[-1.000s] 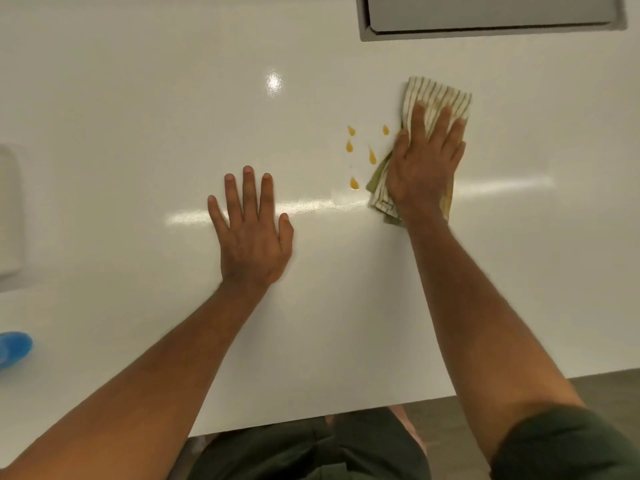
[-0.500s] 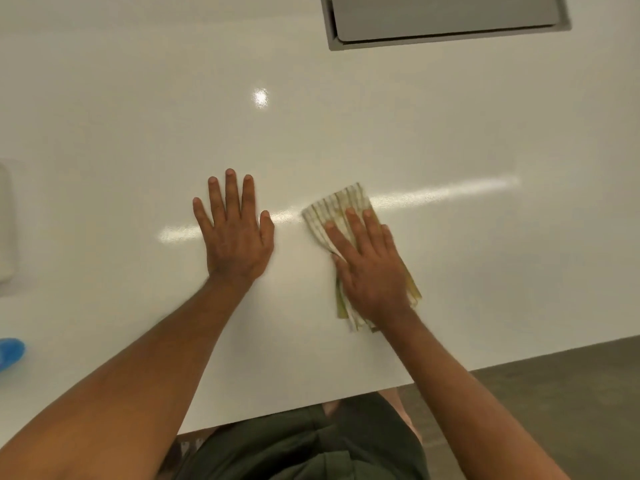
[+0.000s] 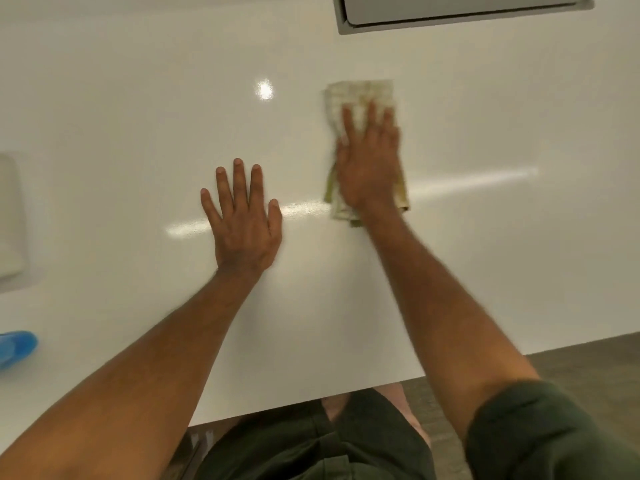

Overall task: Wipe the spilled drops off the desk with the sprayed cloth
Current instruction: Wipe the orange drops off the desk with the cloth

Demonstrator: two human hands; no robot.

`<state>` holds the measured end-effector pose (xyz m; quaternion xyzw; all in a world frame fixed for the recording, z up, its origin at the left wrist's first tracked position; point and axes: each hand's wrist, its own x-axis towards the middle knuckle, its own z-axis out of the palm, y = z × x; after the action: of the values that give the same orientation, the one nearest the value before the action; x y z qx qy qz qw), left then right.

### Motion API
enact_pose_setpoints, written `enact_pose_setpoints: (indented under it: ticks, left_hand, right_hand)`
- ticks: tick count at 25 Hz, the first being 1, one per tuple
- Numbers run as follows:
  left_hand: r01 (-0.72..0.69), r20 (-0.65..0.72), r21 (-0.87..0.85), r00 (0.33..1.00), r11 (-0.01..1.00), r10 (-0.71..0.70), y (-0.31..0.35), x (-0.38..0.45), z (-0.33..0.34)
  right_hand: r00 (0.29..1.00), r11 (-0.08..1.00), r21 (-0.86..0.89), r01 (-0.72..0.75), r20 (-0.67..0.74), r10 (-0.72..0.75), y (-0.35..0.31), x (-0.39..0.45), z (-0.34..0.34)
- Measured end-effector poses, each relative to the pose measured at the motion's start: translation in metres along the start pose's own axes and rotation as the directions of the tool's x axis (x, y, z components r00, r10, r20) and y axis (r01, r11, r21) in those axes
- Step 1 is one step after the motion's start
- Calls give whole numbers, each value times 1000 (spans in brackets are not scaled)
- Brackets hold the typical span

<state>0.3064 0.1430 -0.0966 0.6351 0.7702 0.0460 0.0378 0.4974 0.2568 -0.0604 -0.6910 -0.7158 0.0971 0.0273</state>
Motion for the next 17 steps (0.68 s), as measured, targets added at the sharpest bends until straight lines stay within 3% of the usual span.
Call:
enact_pose_setpoints:
  ticks: [3,6,9,12,15,17]
  left_hand:
    - [17,-5,-102,1000,995,-18,-3,1,-2]
    - [8,-20,-98,1000,995,-10,-3,-1,-2]
    - [15,-23,-42,1000,999,-16,-1,-1,2]
    - [15,-22,-15,1000,1000,-15,-1,0,4]
    - [12,-8,-4,1000,1000,-12,-2,0,4]
    - [9,1,10,1000,1000,-9,-1,0,2]
  right_hand:
    - [966,962,97,255,19,-258,-47,-94,19]
    - [937,941,108,320,113,-331,4,-199,29]
    - [976,984,29,173,126,-175,105,-236,14]
    - [989,990,14,-138,47,138,168,-182,-3]
    - [931,932,34,-361,-48,362,166,-88,-12]
    - [932,933,7,-359,-46,359,126,-38,-10]
